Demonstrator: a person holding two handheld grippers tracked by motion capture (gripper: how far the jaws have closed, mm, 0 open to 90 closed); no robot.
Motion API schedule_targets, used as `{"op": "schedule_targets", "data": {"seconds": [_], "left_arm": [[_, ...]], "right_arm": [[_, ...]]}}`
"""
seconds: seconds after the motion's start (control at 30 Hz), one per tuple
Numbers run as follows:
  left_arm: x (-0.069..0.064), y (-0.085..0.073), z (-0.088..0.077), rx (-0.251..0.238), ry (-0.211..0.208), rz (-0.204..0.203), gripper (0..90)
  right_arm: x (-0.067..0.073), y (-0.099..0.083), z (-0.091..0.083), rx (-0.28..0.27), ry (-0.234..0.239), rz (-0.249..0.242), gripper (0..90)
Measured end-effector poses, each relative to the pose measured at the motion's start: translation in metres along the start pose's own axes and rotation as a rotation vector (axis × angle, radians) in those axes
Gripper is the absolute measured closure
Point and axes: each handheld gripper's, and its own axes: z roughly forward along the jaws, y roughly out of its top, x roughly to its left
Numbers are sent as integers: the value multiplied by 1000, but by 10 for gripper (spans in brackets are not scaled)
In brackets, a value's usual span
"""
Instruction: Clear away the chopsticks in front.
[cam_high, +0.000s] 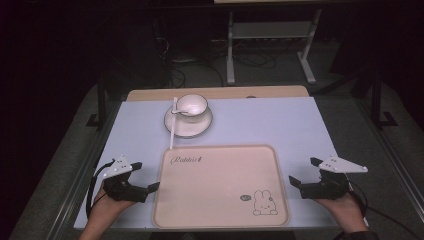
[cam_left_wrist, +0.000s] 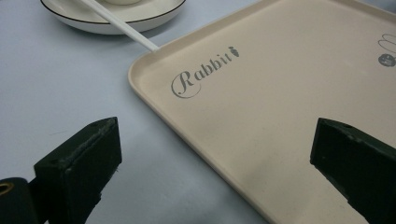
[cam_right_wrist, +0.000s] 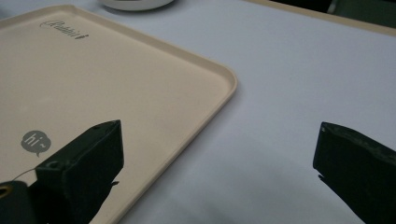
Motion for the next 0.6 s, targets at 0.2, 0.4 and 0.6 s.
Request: {"op": "schedule_targets", "data": {"seconds": [0.2,0.4,0.6], "left_arm": [[3,3,2,7,15,-10,14],[9,13,8,26,35,-18,15],[14,18,12,32,40,-9,14]], "right_arm": [[0,-1,1,9,8,2,10],[-1,-1,1,0,11,5,10],[-1,0,0,2,7,5,10]]}}
